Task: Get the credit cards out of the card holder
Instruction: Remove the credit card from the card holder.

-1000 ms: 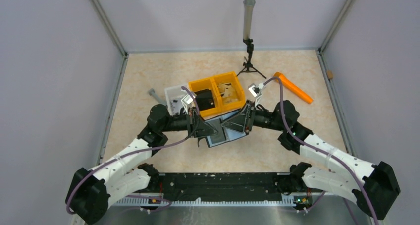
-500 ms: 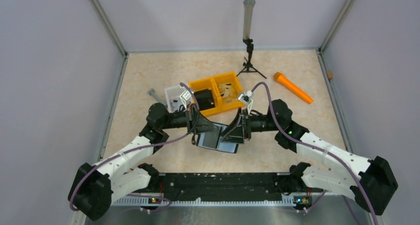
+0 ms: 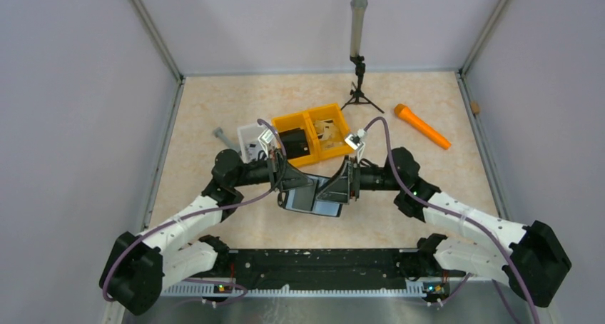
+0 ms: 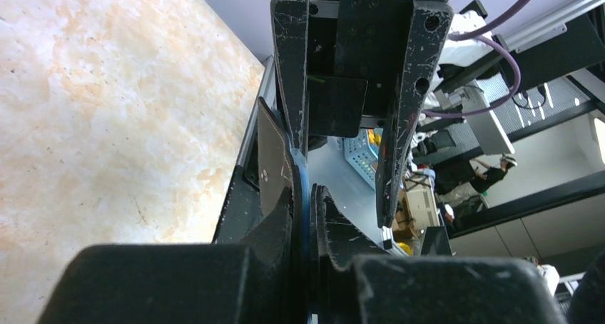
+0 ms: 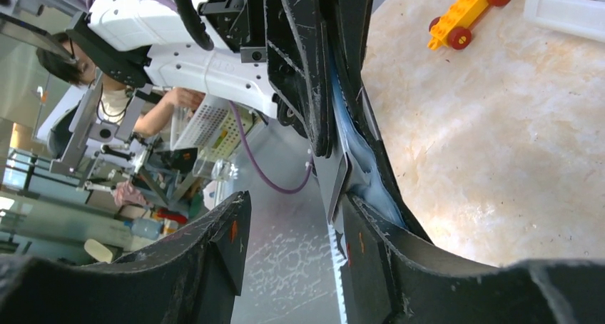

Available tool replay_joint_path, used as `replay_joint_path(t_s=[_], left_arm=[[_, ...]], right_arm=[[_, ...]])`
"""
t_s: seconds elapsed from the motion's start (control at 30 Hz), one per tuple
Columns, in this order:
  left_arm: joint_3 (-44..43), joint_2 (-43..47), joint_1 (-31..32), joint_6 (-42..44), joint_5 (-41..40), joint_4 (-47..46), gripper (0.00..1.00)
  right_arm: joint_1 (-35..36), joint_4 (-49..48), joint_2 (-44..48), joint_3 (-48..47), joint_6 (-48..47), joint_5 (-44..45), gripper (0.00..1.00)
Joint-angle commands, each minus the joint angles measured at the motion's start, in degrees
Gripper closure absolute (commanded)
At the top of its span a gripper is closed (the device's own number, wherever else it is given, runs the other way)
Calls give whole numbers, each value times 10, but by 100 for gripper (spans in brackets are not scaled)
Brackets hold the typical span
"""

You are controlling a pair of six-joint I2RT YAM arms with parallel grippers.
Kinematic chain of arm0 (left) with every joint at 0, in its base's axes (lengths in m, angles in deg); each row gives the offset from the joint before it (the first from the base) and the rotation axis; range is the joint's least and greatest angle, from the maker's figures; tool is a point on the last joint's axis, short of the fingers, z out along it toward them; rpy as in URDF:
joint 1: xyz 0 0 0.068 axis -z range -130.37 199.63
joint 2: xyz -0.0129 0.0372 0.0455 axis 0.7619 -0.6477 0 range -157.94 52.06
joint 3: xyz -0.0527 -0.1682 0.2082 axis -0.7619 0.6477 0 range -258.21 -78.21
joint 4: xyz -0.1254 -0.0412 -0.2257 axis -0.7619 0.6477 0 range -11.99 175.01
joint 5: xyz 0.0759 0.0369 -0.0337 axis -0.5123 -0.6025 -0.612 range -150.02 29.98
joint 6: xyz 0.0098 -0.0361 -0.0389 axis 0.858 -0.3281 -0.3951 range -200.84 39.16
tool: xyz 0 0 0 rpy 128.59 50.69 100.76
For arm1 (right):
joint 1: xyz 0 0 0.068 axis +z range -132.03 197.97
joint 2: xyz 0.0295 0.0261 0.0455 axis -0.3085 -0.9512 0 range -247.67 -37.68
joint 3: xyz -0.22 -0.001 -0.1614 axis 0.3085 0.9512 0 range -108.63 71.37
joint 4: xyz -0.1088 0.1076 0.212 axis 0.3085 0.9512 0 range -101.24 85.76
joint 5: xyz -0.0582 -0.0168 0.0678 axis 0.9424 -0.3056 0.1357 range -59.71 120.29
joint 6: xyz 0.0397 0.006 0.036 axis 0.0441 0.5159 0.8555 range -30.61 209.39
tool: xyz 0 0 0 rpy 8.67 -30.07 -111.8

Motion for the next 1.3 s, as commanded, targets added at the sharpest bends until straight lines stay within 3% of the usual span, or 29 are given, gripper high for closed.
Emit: replay_joint_path(t_s=[0.0, 0.27, 0.53, 0.73, 0.87, 0.93, 1.13, 1.27], left_arm=[[2, -1, 5, -12, -35, -69, 100], [24, 1, 6, -27, -74, -104, 100], [45, 33, 7, -5, -151, -91, 100], [46, 36, 10, 4, -162, -87, 100], [44, 32, 13, 18, -165, -80, 96], [46, 34, 14, 22, -177, -73, 88], [59, -2, 16, -35, -166, -183, 84], [77, -41, 16, -101, -163, -296, 84]], right_arm=[[5, -95, -17, 5, 33, 22, 49], [5, -191, -19, 29, 69, 55, 52], [6, -211, -12, 29, 71, 79, 57], [6, -221, -31, 22, 82, 74, 56], [6, -259, -49, 23, 109, 63, 57], [8, -263, -59, 18, 118, 60, 58], [9, -296, -94, 19, 132, 67, 60], [9, -301, -106, 20, 130, 93, 52]])
